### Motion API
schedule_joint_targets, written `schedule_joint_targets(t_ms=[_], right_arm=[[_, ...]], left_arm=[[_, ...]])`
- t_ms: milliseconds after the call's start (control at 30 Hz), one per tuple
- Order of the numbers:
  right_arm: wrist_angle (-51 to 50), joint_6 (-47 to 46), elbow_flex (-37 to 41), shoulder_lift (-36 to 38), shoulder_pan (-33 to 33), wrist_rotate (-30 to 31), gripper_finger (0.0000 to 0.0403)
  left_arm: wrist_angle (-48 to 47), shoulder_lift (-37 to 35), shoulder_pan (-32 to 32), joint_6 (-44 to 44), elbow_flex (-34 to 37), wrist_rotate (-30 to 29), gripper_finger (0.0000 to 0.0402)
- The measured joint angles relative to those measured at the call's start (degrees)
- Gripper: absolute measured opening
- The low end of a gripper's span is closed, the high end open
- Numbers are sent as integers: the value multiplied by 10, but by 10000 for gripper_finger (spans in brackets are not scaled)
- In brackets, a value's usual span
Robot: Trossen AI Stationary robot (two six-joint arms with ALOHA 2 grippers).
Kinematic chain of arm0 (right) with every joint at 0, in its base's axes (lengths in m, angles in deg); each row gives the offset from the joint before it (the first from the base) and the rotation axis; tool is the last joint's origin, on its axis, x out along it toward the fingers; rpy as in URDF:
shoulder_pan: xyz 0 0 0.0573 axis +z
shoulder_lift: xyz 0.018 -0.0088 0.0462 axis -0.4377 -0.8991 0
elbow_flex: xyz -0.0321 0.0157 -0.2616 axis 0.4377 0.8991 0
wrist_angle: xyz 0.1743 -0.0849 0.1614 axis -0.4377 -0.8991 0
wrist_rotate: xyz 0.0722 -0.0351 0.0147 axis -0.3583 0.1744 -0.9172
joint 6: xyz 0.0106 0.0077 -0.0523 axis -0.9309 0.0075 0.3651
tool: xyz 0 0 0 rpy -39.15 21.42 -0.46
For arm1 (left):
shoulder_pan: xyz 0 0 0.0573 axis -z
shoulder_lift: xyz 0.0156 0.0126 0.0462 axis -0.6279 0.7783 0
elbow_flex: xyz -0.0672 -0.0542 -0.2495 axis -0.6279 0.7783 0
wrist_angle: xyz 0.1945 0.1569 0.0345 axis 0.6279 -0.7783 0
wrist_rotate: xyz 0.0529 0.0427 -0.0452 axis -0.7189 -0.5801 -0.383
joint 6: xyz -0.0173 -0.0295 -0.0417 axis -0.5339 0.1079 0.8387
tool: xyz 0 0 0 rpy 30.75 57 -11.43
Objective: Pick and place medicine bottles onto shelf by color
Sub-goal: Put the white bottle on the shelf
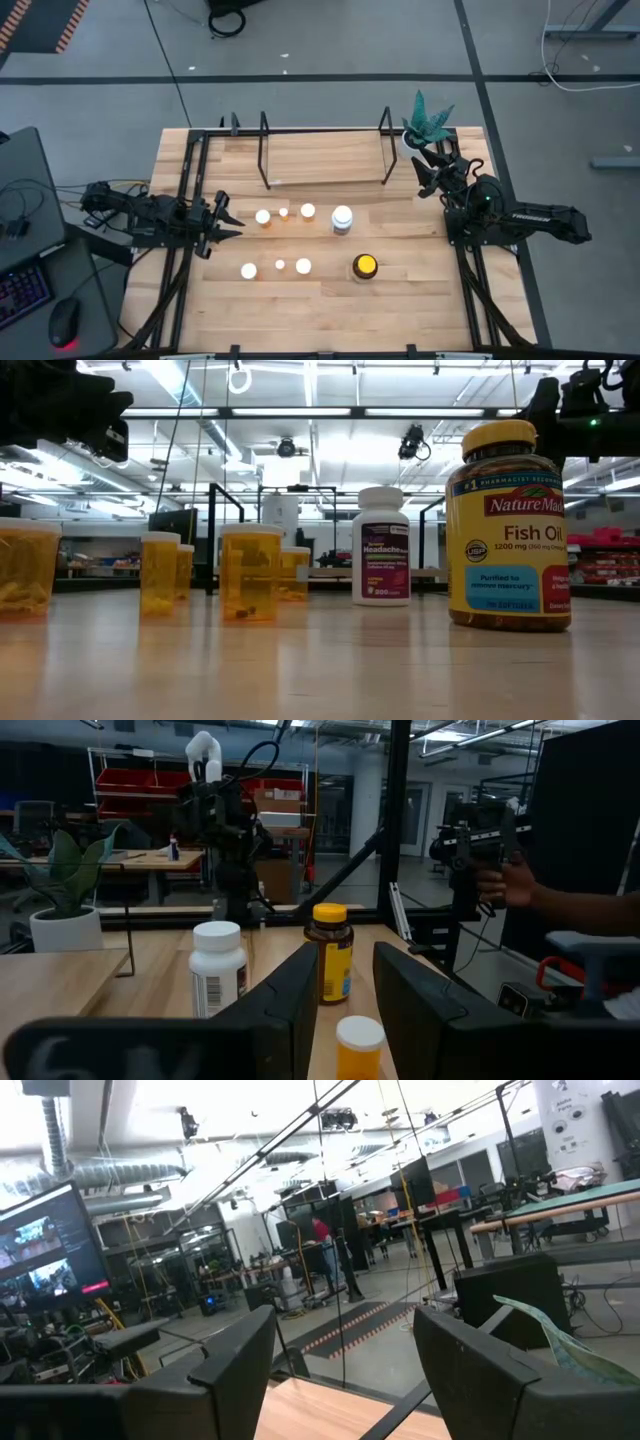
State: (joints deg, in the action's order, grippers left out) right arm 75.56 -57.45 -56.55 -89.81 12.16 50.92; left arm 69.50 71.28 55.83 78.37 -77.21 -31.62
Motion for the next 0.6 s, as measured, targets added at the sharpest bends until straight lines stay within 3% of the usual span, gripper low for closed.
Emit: schedule_joint_targets(t_ms=[233, 400, 500, 600], right_arm=[[0, 0, 0, 0, 0, -2, 249], [-21, -35, 0, 0, 0, -40, 249], [-26, -51, 0, 0, 0, -95, 249], [-38, -49, 0, -3, 0, -190, 249]], left_arm=[[0, 0, 0, 0, 0, 0, 107], [0, 0, 0, 0, 0, 0, 107], [0, 0, 0, 0, 0, 0, 107], [0, 0, 0, 0, 0, 0, 107]])
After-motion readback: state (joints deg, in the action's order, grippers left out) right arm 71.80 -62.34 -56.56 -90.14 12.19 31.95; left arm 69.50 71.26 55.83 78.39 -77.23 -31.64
